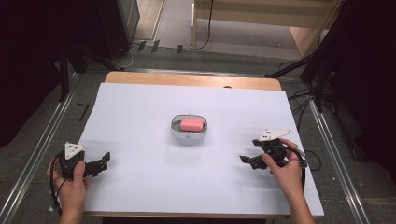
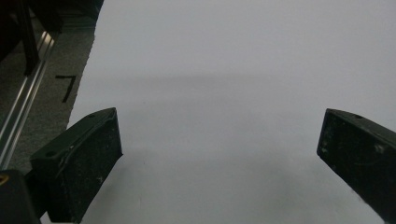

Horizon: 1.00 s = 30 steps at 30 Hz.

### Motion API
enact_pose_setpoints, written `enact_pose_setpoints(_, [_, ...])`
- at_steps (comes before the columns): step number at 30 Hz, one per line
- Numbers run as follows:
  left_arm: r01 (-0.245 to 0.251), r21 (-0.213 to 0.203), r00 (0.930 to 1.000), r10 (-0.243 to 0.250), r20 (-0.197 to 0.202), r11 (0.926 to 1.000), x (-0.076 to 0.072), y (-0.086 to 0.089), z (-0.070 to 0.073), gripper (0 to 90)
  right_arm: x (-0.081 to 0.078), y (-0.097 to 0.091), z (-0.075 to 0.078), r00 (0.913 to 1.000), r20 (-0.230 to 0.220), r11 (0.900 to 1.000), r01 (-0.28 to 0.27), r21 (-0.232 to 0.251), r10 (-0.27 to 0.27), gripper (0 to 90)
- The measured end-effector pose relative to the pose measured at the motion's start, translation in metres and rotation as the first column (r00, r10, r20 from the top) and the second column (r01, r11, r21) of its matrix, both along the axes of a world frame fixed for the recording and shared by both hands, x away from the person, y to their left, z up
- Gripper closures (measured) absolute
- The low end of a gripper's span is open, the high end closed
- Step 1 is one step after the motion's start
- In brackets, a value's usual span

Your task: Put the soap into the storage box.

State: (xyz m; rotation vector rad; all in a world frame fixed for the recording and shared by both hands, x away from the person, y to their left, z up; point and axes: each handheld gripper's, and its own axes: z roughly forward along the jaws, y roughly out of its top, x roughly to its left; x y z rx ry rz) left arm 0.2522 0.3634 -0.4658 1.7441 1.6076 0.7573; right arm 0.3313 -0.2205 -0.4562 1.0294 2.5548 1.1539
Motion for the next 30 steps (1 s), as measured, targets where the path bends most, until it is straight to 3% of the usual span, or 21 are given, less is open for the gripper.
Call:
enact_pose_setpoints(18, [-0.002,0.006,1.0000,0.002,0.003,1.0000,0.000,-0.001,0.000,0.1,-0.018,-0.029,-0.013,0.9976,0.020,0.9976,0.066,0.021,-0.067,13.5])
enact_pose_setpoints(30, [-0.002,0.004,1.0000,0.002,0.006,1.0000,-0.001,0.000,0.000,0.1,-0.033,-0.055,-0.020,0.9916,0.018,0.9888,0.127,0.079,-0.128,13.5])
